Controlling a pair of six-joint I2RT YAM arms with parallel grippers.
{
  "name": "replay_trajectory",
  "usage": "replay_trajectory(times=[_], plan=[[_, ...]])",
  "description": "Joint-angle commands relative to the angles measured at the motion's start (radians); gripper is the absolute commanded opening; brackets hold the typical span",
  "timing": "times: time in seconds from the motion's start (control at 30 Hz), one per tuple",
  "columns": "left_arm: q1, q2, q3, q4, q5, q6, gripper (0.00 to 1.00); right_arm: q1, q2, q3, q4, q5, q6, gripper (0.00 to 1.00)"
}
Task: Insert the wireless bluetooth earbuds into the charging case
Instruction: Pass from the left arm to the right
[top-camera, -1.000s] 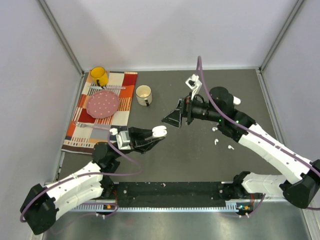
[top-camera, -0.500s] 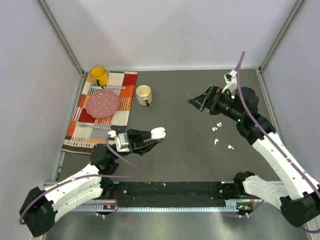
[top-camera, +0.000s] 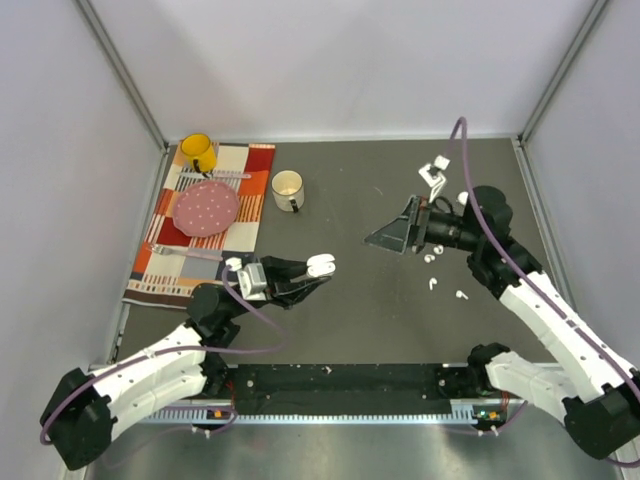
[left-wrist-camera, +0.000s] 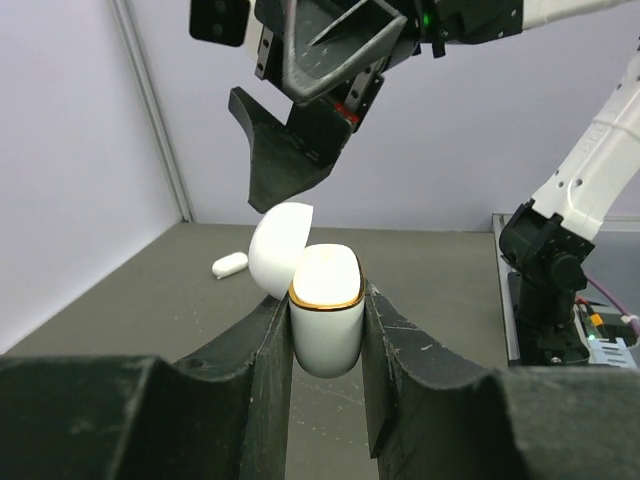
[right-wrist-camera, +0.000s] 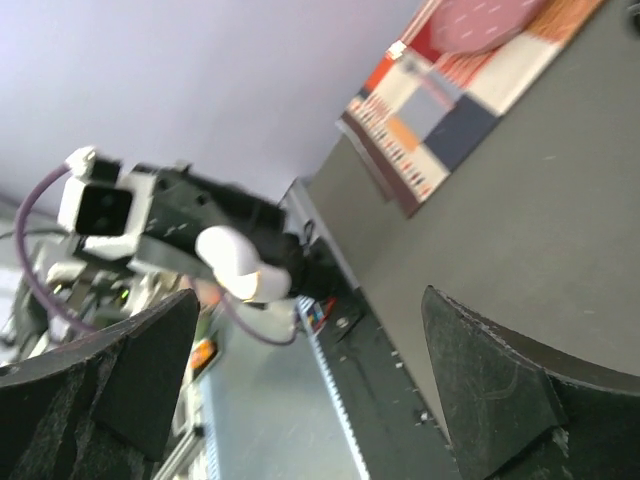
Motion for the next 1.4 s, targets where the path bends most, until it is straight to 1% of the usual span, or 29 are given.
replay_trajectory(times=[0.0, 0.03, 0.1, 0.13, 0.2, 0.3, 0.57, 0.7, 0.83, 1.03, 1.23, 1.37], plan=[[-0.002, 0.030, 0.056, 0.039, 0.003, 0.037, 0.00, 0.099, 0.066, 0.033, 0.110, -0.072, 0.113, 0.92], [-0.004, 0.039, 0.059, 0.042, 0.000, 0.039, 0.00, 0.112, 0.076, 0.007, 0.141, -0.073, 0.191, 0.91], [-0.004, 0.047, 0.064, 0.051, -0.004, 0.042, 0.00, 0.145, 0.088, -0.031, 0.241, -0.081, 0.258, 0.91], [-0.002, 0.048, 0.064, 0.056, -0.010, 0.042, 0.00, 0.151, 0.087, -0.073, 0.325, -0.072, 0.323, 0.91], [-0.004, 0.050, 0.064, 0.063, -0.021, 0.042, 0.00, 0.171, 0.088, -0.097, 0.364, -0.055, 0.366, 0.91], [-0.004, 0.050, 0.066, 0.065, -0.033, 0.047, 0.00, 0.193, 0.106, -0.088, 0.332, -0.053, 0.363, 0.89], [-0.004, 0.056, 0.066, 0.072, -0.047, 0.045, 0.00, 0.251, 0.140, -0.074, 0.350, -0.038, 0.374, 0.83], [-0.004, 0.056, 0.067, 0.077, -0.050, 0.047, 0.00, 0.259, 0.162, -0.085, 0.378, -0.036, 0.400, 0.75], [-0.002, 0.062, 0.069, 0.079, -0.049, 0.045, 0.00, 0.268, 0.182, -0.093, 0.419, -0.027, 0.428, 0.71], [-0.004, 0.077, 0.070, 0.091, -0.047, 0.045, 0.00, 0.285, 0.229, -0.096, 0.494, -0.036, 0.480, 0.60], [-0.002, 0.091, 0.070, 0.105, -0.056, 0.047, 0.00, 0.302, 0.254, -0.088, 0.502, -0.050, 0.507, 0.55], [-0.004, 0.093, 0.069, 0.112, -0.067, 0.048, 0.00, 0.303, 0.249, -0.097, 0.504, -0.046, 0.507, 0.49]])
